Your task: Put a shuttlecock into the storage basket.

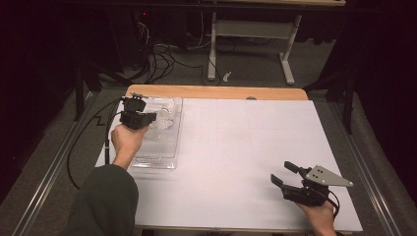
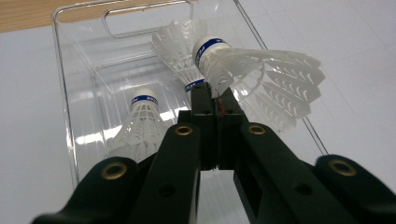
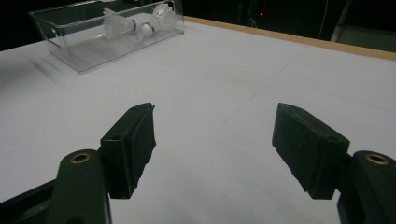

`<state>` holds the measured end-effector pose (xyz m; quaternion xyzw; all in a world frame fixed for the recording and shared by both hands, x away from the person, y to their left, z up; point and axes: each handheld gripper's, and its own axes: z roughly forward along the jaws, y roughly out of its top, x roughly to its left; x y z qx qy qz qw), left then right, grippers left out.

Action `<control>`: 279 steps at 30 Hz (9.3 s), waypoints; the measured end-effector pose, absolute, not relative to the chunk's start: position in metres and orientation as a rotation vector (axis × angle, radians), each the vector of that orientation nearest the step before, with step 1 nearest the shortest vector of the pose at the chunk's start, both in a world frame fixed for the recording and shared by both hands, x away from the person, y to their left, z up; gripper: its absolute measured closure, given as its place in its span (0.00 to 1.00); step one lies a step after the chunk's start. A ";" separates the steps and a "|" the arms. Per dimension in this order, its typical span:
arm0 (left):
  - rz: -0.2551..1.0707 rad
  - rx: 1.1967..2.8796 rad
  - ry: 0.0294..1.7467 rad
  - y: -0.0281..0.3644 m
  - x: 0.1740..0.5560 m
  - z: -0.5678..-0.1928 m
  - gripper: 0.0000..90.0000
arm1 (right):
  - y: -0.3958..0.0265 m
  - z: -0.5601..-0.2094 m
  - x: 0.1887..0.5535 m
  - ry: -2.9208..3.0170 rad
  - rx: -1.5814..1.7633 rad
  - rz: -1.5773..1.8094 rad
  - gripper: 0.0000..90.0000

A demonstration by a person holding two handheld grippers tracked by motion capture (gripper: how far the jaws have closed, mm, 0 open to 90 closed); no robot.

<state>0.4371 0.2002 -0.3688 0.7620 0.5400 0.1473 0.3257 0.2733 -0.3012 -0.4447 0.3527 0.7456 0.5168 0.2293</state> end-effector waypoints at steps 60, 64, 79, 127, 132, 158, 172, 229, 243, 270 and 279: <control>0.413 1.917 1.245 0.197 0.390 -0.356 0.56 | -0.305 -0.445 0.271 2.037 0.986 1.430 0.32; 0.407 1.906 1.239 0.197 0.386 -0.355 0.55 | -0.305 -0.446 0.271 2.038 0.987 1.428 0.32; 0.403 1.880 1.210 0.201 0.372 -0.357 0.51 | -0.305 -0.446 0.270 2.041 0.988 1.429 0.32; 0.410 1.843 1.149 0.208 0.342 -0.371 0.46 | -0.306 -0.446 0.270 2.028 0.995 1.437 0.32; 0.412 1.840 1.143 0.209 0.338 -0.373 0.46 | -0.306 -0.446 0.270 2.027 0.996 1.437 0.32; 0.445 1.810 1.113 0.214 0.320 -0.378 0.47 | -0.306 -0.446 0.270 2.028 0.995 1.436 0.32; 0.455 1.815 1.116 0.217 0.314 -0.383 0.46 | -0.306 -0.447 0.270 2.032 0.992 1.433 0.32; 0.453 1.752 1.116 0.222 0.284 -0.409 0.43 | -0.307 -0.446 0.270 2.025 0.991 1.440 0.32; 0.449 1.743 1.123 0.224 0.280 -0.416 0.42 | -0.307 -0.446 0.270 2.024 0.991 1.442 0.32; 0.440 1.720 1.148 0.227 0.275 -0.432 0.41 | -0.307 -0.446 0.270 2.027 0.993 1.443 0.32; 0.444 1.713 1.154 0.229 0.272 -0.435 0.41 | -0.307 -0.446 0.270 2.027 0.992 1.445 0.32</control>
